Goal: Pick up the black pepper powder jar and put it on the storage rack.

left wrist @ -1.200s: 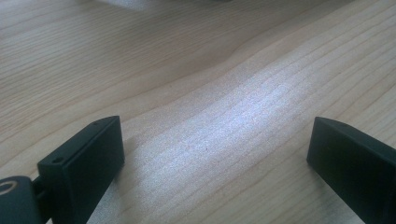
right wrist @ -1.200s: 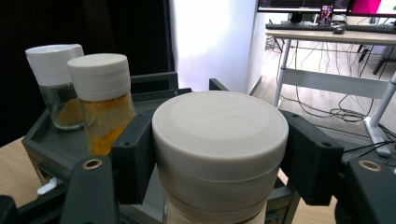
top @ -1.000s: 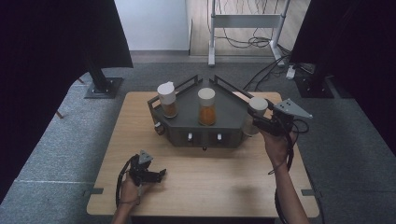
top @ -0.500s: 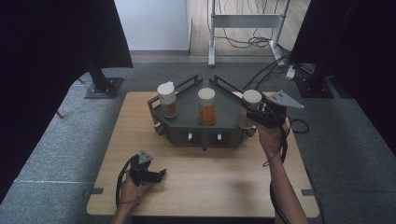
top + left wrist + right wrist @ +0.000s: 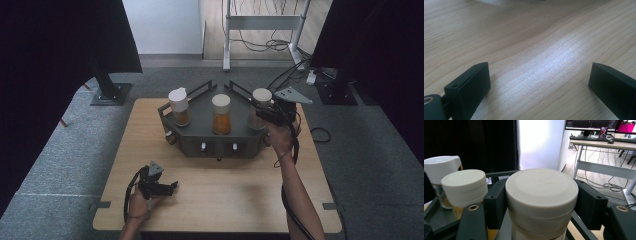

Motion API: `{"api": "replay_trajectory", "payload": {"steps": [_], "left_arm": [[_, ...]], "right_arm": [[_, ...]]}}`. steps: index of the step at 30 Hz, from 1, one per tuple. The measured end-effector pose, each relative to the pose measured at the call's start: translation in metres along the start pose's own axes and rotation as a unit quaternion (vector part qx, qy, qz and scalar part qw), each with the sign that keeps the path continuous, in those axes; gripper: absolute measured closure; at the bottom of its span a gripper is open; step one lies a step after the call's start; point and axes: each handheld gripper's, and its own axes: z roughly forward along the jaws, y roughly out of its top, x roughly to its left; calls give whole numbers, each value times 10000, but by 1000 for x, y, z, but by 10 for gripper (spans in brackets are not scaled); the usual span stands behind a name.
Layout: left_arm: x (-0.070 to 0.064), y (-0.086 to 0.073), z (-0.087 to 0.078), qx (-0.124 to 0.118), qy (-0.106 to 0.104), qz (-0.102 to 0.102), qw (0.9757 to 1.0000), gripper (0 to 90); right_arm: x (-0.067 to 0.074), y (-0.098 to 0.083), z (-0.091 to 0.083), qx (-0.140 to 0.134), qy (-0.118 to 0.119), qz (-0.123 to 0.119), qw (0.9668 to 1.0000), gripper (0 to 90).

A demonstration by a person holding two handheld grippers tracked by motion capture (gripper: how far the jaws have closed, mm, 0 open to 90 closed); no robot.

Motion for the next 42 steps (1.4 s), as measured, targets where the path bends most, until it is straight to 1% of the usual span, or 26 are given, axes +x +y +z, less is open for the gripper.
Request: {"api": "replay_trajectory", "payload": {"steps": [7, 13, 22, 27, 28, 36, 40, 42], "left_arm": [[0, 0, 0, 0, -7, 11, 10000, 34], [0, 0, 0, 2, -8, 16, 10000, 35], [0, 0, 0, 1, -13, 16, 10000, 35], [0, -1, -1, -1, -13, 6, 10000, 35], [0, -1, -1, -1, -13, 6, 10000, 35], [0, -1, -1, -4, -17, 7, 10000, 35], [0, -1, -1, -4, -17, 6, 10000, 35], [0, -1, -1, -5, -16, 5, 10000, 35]], "right_arm": [[1, -1, 18, 85, 39, -43, 9999, 332], [1, -4, 26, 121, 55, -14, 9999, 332], [1, -5, 31, 197, 4, 21, 9998, 332], [1, -6, 34, 280, -6, -24, 9996, 332], [1, -8, 34, 261, -8, -16, 9997, 331], [-3, -10, 35, 240, -9, 171, 9996, 329], [-3, -10, 34, 226, 5, 214, 9995, 324], [-6, -12, 33, 149, 62, 310, 9994, 300]]}}
